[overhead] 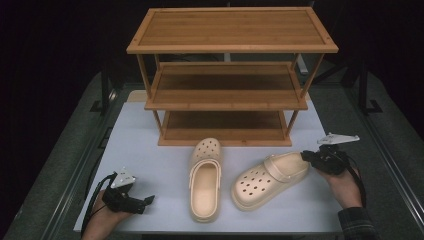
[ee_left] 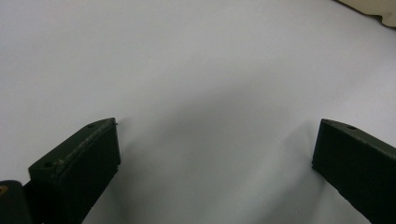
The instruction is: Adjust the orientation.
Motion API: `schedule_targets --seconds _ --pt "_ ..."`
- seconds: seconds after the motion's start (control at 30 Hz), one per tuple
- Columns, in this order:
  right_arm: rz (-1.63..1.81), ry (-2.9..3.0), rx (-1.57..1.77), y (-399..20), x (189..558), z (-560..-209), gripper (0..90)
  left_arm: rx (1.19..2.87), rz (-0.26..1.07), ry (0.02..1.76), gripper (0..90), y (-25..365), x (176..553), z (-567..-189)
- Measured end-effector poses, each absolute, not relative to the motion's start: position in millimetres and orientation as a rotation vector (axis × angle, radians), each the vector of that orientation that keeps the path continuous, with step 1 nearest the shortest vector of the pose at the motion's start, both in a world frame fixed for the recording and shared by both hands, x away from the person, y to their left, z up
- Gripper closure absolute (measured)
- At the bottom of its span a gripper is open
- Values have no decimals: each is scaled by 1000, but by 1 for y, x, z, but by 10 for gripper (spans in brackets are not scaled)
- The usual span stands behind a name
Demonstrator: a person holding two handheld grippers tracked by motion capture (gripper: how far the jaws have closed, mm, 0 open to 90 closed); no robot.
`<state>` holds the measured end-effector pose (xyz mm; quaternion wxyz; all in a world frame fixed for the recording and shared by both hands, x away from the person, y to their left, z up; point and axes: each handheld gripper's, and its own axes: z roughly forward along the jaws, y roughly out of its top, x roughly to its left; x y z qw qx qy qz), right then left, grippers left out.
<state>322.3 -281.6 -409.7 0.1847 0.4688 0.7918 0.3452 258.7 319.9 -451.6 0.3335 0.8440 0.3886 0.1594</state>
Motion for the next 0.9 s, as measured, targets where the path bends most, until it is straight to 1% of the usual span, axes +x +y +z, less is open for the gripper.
schedule_targets --seconds 0.13,0.23,0.3,0.47,0.5,0.57,0.63,0.8,0.83,0.9 --pt "963 2185 1355 -296 320 -406 830 2204 416 1015 3 320 259 -452" --pt "955 2167 1378 -304 320 -407 830 2203 417 1015 3 320 259 -452" --pt "947 2136 1408 -317 320 -408 829 2204 416 1015 3 320 259 -452" --pt "941 2123 1445 -329 322 -412 825 2204 417 1015 3 320 259 -452" --pt "959 2121 1450 -330 322 -413 819 2203 417 1015 3 320 259 -452" --pt "976 2101 1445 -331 321 -412 775 2203 417 1015 3 320 259 -452" --pt "981 2090 1440 -332 319 -410 774 2203 418 1014 3 320 259 -452" --pt "1025 2062 1437 -337 304 -400 787 2201 418 1013 3 320 259 -452" --pt "1034 2064 1426 -337 294 -397 813 2201 418 1013 3 320 259 -452" --pt "1043 2063 1420 -337 289 -396 830 2202 418 1014 3 320 259 -452"
